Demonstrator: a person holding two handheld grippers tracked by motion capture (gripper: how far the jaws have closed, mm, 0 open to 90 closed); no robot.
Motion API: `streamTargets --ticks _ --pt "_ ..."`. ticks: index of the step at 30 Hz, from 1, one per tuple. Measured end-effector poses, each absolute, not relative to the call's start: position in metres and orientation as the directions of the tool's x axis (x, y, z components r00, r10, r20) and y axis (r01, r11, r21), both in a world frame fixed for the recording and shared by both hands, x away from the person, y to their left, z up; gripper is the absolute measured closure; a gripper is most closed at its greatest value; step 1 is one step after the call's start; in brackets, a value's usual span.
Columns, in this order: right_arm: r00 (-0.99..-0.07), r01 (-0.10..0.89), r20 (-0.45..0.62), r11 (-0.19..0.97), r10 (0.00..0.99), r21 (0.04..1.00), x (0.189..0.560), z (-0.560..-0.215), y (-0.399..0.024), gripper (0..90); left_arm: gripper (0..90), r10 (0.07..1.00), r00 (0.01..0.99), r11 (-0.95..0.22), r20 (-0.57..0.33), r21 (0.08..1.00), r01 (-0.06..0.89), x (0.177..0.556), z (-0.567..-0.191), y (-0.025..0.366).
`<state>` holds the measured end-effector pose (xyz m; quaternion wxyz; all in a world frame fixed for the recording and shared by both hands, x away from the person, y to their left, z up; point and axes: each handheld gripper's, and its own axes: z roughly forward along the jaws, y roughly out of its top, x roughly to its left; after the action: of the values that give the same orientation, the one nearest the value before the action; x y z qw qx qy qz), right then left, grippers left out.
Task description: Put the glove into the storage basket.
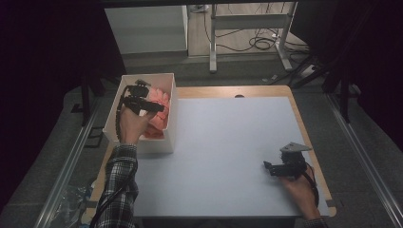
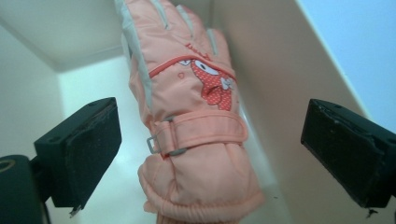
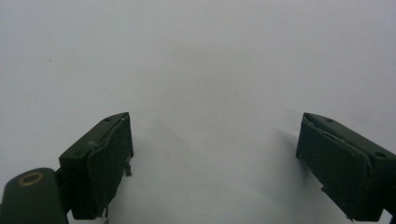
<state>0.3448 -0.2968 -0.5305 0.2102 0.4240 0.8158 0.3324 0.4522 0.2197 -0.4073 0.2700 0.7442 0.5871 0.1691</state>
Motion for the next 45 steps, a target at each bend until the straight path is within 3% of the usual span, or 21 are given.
streamTargets --ticks 29,45 --pt "-0.552 0.551 -0.063 0.420 0.832 0.721 0.345 -0.531 -0.297 11.2 4.2 0.922 0.386 -0.251 -0.046 0.687 0.681 0.378 -0.398 0.227" --pt "-0.552 0.552 -0.063 0.421 0.831 0.719 0.344 -0.530 -0.297 11.1 2.3 0.897 0.436 -0.255 -0.078 0.712 0.654 0.334 -0.418 0.219"
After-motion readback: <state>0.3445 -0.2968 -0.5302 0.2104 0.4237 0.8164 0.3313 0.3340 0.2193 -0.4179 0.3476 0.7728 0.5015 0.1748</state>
